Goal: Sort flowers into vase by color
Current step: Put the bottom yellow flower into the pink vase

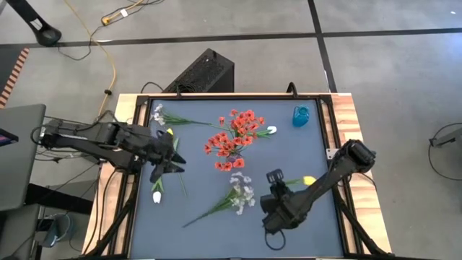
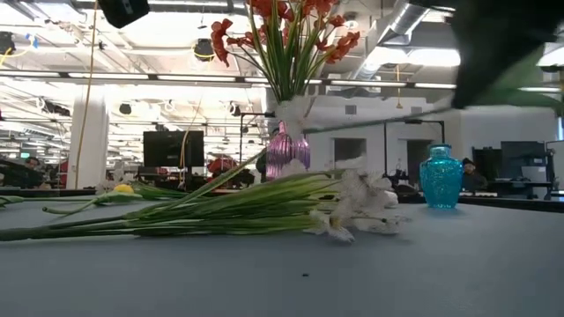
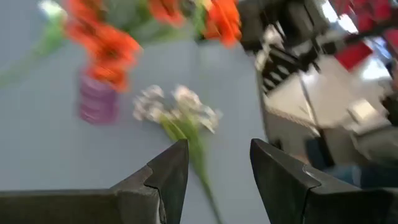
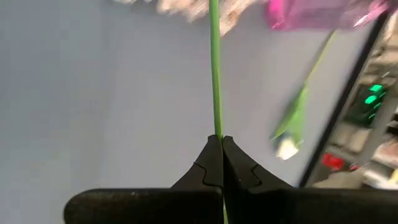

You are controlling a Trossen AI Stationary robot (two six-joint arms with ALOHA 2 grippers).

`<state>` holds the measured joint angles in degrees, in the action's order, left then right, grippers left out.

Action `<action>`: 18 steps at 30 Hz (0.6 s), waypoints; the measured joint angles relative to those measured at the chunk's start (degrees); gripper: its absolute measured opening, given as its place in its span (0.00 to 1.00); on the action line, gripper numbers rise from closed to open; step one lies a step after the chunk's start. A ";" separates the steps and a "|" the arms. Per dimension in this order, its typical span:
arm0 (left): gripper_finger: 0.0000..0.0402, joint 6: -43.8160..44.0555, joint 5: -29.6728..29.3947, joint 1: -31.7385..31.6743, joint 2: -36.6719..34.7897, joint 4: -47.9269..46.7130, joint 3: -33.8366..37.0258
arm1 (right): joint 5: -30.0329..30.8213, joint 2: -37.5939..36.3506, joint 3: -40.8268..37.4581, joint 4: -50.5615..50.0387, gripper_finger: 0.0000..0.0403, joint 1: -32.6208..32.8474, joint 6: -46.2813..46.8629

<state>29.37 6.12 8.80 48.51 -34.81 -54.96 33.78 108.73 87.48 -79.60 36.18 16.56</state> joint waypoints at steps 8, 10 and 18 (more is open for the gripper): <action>0.40 1.42 1.17 4.44 6.67 3.33 0.02 | -5.81 -2.12 2.54 -0.99 0.04 -2.96 -20.31; 0.40 2.02 1.42 5.52 8.00 3.91 0.02 | -6.12 -3.86 2.60 -0.94 0.04 -2.91 -22.79; 0.40 4.34 -1.28 8.61 13.45 9.80 0.04 | 8.56 -11.38 2.67 4.72 0.04 -7.70 -26.02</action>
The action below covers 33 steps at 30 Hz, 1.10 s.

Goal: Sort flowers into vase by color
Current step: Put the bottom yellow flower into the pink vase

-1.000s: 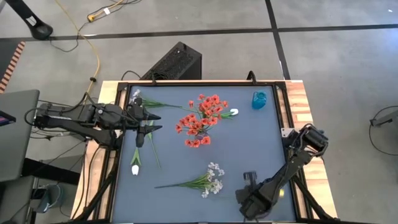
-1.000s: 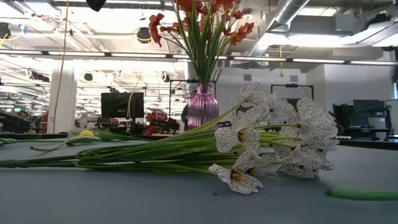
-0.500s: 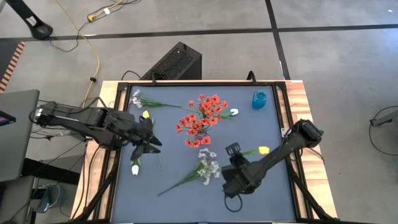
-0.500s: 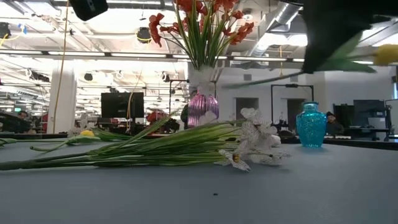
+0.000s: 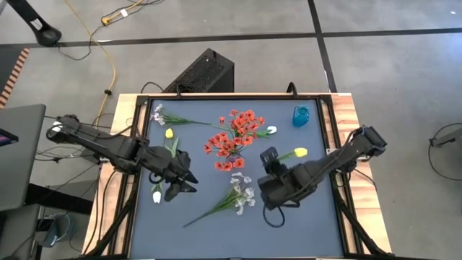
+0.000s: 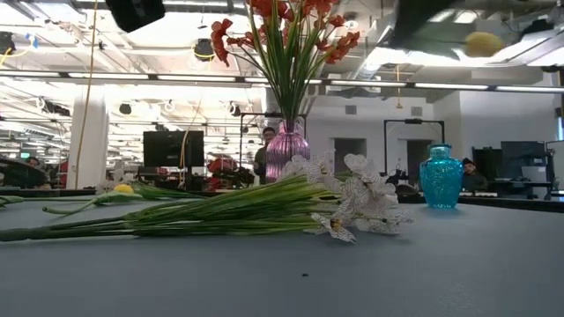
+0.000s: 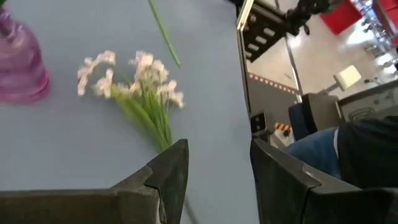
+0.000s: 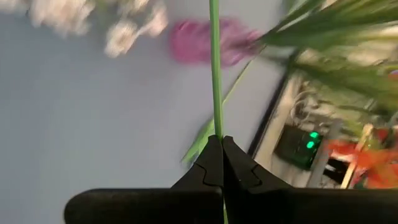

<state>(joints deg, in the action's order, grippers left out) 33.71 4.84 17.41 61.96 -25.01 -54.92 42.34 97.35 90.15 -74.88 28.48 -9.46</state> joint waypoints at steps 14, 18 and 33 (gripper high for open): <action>0.40 6.83 0.60 0.02 10.30 16.50 0.04 | 0.96 -0.13 0.00 16.67 0.04 -3.75 -22.36; 0.40 10.89 -0.19 0.02 13.43 19.80 0.04 | 0.84 -0.09 -0.04 16.09 0.04 -3.92 -22.09; 0.40 7.58 1.48 0.02 16.96 24.95 0.04 | 5.15 1.70 -0.79 20.14 0.04 4.22 -13.83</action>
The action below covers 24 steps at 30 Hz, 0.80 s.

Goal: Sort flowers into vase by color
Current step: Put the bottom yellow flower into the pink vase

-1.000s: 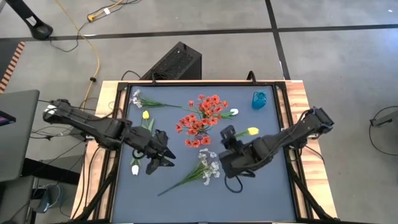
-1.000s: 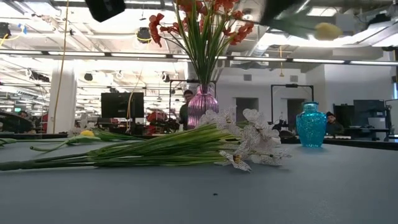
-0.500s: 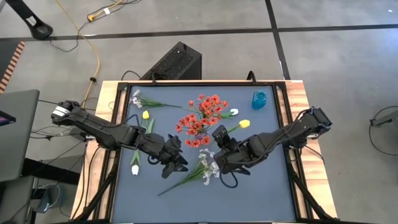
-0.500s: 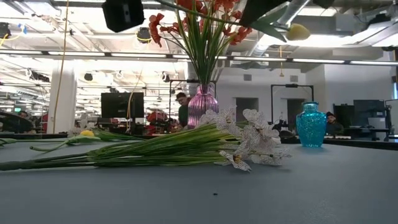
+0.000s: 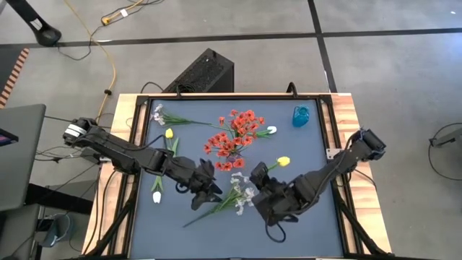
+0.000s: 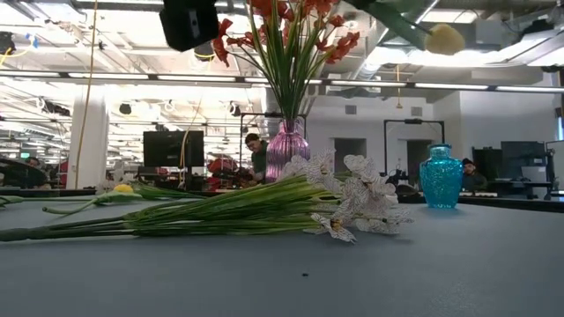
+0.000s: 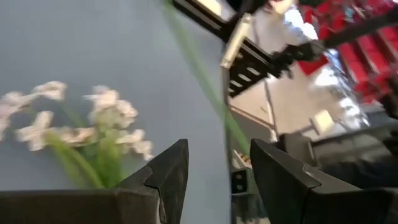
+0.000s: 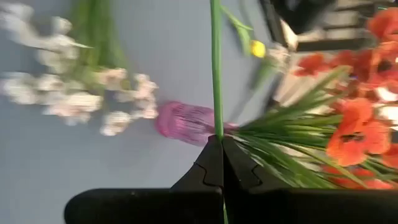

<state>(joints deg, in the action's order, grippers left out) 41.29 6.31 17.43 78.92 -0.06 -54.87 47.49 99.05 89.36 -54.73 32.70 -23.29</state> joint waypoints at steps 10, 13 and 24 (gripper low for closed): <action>0.40 4.41 2.88 0.22 0.23 0.69 0.00 | 9.66 8.41 -0.02 5.29 0.04 3.40 -0.99; 0.40 7.33 2.84 0.71 1.20 -0.18 0.02 | 13.04 10.09 -0.02 9.95 0.04 3.70 -3.11; 0.40 9.83 1.87 1.22 4.58 4.38 -0.03 | 16.06 10.93 0.00 22.07 0.04 3.51 -15.79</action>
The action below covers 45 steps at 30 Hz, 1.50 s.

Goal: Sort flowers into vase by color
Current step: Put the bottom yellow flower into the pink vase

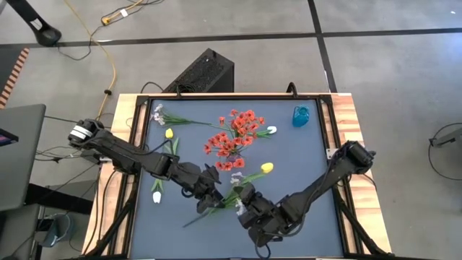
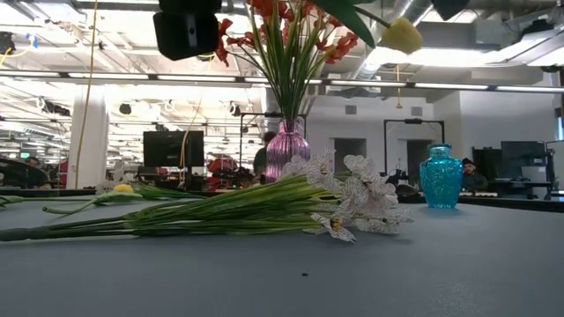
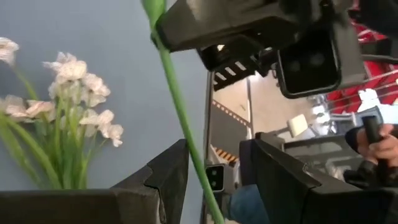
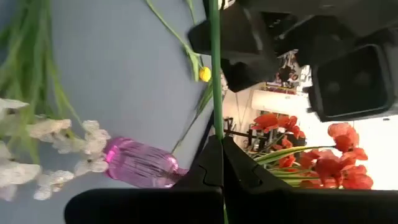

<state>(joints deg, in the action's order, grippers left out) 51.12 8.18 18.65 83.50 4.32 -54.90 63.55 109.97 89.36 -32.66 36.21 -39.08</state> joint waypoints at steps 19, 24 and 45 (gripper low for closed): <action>0.01 -3.02 -1.82 0.00 0.05 -0.33 0.03 | -2.16 -0.04 0.02 2.11 0.19 -0.30 -2.18; 0.00 -3.49 -3.71 0.02 0.05 -0.36 0.03 | -10.00 -1.59 0.02 2.73 0.25 0.17 10.99; 0.00 -16.00 -8.72 1.38 -0.38 10.71 -0.01 | -23.18 -21.51 -2.07 -16.58 0.40 11.13 72.15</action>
<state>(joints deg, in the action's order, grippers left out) 35.12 -0.54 20.03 83.11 15.03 -54.92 40.37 88.46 87.30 -49.24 47.33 33.07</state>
